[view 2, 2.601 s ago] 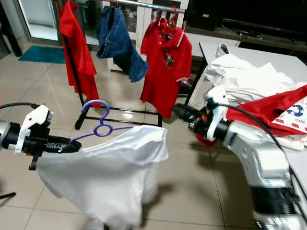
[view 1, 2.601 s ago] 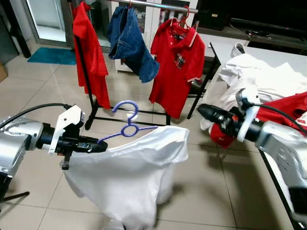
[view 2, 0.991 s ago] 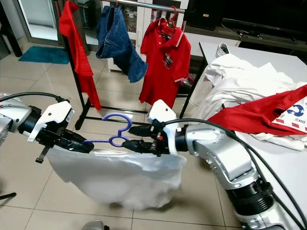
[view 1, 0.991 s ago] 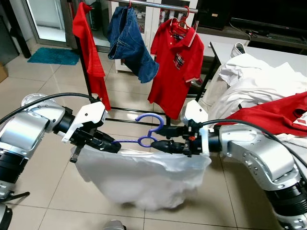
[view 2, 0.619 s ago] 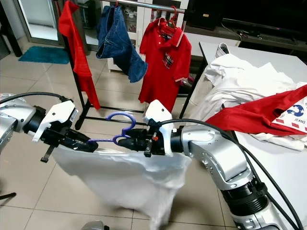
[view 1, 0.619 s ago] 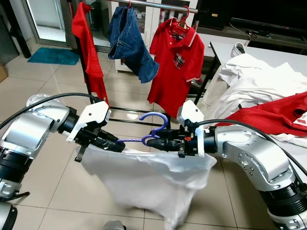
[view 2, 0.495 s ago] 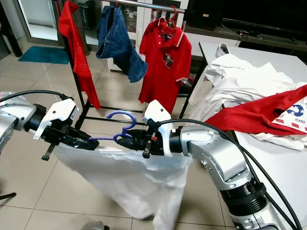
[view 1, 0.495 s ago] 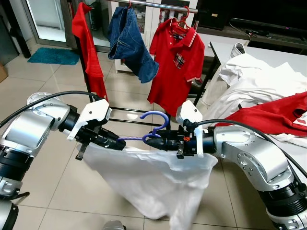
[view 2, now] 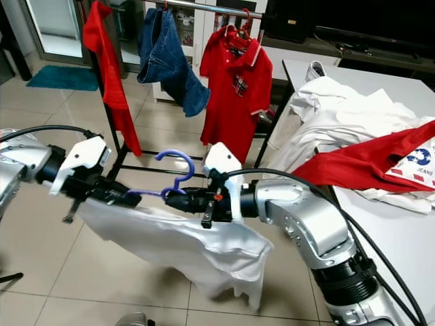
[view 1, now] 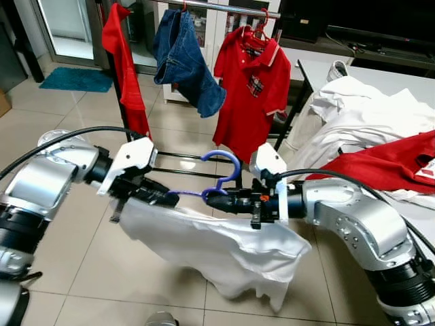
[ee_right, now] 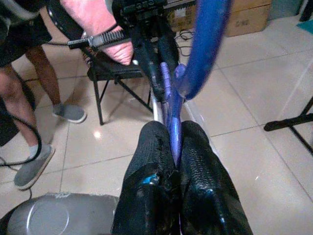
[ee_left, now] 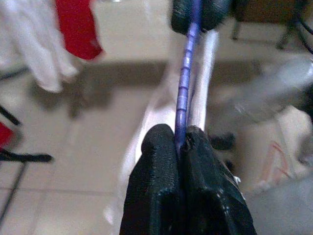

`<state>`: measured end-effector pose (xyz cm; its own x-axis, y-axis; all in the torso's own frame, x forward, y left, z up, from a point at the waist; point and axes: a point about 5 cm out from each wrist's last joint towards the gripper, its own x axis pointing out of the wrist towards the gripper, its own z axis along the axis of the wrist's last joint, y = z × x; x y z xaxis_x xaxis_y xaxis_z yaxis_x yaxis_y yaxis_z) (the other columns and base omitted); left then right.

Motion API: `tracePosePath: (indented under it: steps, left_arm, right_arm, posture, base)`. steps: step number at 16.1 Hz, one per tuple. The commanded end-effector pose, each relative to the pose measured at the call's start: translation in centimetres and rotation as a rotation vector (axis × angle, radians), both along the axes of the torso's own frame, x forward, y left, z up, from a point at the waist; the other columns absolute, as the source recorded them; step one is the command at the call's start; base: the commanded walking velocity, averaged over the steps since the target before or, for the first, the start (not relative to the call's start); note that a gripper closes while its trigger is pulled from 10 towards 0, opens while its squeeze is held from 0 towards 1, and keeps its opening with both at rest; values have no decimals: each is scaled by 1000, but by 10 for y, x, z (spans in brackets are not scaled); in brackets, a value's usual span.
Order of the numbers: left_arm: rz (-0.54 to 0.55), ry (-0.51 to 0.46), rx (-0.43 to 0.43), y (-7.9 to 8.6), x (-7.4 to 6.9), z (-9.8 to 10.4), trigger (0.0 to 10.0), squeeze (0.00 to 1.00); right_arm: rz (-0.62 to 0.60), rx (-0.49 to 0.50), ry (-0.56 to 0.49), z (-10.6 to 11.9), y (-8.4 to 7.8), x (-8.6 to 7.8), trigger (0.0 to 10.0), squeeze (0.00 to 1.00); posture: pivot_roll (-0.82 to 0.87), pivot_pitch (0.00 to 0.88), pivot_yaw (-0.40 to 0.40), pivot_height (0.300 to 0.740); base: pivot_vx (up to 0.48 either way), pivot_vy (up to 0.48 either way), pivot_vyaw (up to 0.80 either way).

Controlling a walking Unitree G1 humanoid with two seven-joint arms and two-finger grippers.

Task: Hang hanger

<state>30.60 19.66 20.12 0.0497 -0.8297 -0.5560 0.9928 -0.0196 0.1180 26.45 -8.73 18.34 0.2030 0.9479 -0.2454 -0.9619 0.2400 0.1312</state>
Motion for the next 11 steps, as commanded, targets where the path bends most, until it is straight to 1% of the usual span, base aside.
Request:
tracePosePath:
  steps: [1,2,4,5,6,9,10,11]
  left_arm:
    - [36,-89,-103,1,9,22,10000,808]
    - [31,-68,-123,4,9,24,10000,1000]
    - [10,-62,-147,5,7,28,10000,1000]
    - [11,-89,-178,4,8,34,10000,812]
    - [12,-75,-217,2,8,39,10000,0]
    - [-10,-60,-289,-3,5,46,10000,0]
    - [-9,-39,-274,-4,3,42,10000,0]
    - [1,-45,-274,-3,3,40,10000,0]
  right_arm:
    - [20,18,33,-1,-2,-1,0,0]
    - [18,17,34,-2,-3,-1,0,0]
    - [13,14,36,-2,-5,-1,0,0]
    - [6,2,36,-4,-8,-1,0,0]
    - [-9,-16,42,-7,-12,-1,0,0]
    - [-39,-56,57,-17,-18,-2,0,0]
    - [-44,-59,67,-19,-18,-4,0,0]
    - [-53,-61,77,-22,-18,-5,0,0]
  posture:
    - [138,0,-73,740]
    - [136,0,-73,740]
    - [136,0,-73,740]
    - [136,0,-74,740]
    - [136,0,-72,740]
    - [142,0,-73,740]
    - [144,0,-74,740]
    - [144,0,-77,740]
  base:
    - [0,0,0]
    - [0,0,0]
    - [0,0,0]
    - [0,0,0]
    - [0,0,0]
    - [0,0,0]
    - [0,0,0]
    - [0,0,0]
